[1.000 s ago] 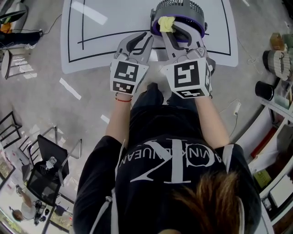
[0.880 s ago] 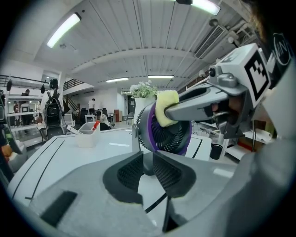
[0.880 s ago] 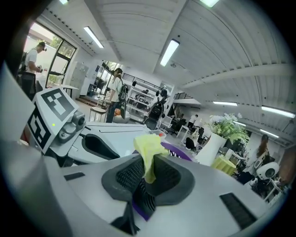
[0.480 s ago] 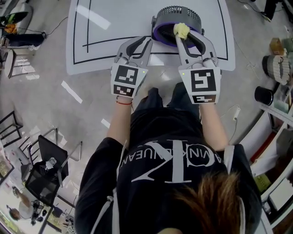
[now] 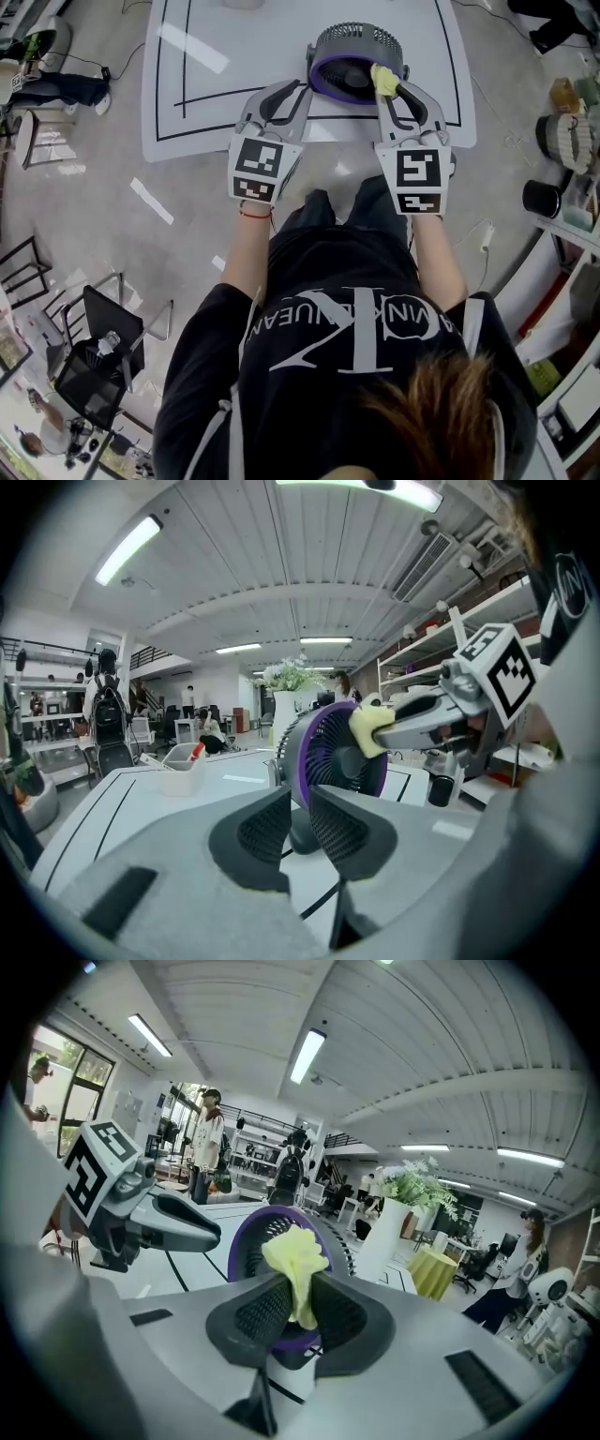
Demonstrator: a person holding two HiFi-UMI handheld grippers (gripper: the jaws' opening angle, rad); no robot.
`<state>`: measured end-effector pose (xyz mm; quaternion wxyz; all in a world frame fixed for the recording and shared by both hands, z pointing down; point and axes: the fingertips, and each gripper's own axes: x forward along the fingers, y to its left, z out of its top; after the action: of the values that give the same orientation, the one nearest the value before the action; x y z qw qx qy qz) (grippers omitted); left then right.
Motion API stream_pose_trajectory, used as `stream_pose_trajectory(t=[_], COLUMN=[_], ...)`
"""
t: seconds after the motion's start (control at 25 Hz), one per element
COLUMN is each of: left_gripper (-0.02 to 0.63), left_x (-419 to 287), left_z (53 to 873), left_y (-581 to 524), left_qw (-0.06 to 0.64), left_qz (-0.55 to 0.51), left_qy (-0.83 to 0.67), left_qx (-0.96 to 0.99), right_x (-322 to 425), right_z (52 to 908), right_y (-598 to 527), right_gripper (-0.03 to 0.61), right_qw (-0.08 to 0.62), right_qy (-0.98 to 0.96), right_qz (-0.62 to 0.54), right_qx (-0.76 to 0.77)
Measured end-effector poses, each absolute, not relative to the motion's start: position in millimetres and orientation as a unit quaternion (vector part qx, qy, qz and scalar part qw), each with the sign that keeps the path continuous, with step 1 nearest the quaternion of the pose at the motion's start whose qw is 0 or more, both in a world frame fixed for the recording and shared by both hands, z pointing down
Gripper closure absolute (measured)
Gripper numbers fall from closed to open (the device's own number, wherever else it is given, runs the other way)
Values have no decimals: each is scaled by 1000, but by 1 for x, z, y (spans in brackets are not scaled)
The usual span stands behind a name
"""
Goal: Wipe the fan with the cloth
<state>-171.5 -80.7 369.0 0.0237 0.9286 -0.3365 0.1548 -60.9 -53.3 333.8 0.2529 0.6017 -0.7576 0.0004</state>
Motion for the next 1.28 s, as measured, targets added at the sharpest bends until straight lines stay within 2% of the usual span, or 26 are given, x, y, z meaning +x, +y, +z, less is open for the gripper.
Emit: stream_pose_trajectory(t=[0.24, 0.32, 0.36, 0.8, 1.28], left_gripper=[556, 602, 604, 604, 604], left_x=[-175, -179, -181, -212, -238], left_z=[352, 345, 342, 299, 256], left_y=[-80, -80, -80, -87, -79], left_qw=[16, 17, 20, 52, 20], left_qz=[146, 136, 129, 34, -13], left_qy=[-343, -347, -348, -397, -434], left_qx=[928, 928, 928, 916, 901], right_x=[-55, -57, -58, -61, -39], right_z=[342, 340, 337, 291, 258], right_y=[-45, -42, -40, -26, -20], right_gripper=[518, 518, 518, 518, 519], right_qw=[270, 262, 256, 201, 137], right_qy=[-757, -765, -770, -792, -791], right_qz=[8, 17, 18, -21, -30], right_qx=[595, 588, 584, 576, 596])
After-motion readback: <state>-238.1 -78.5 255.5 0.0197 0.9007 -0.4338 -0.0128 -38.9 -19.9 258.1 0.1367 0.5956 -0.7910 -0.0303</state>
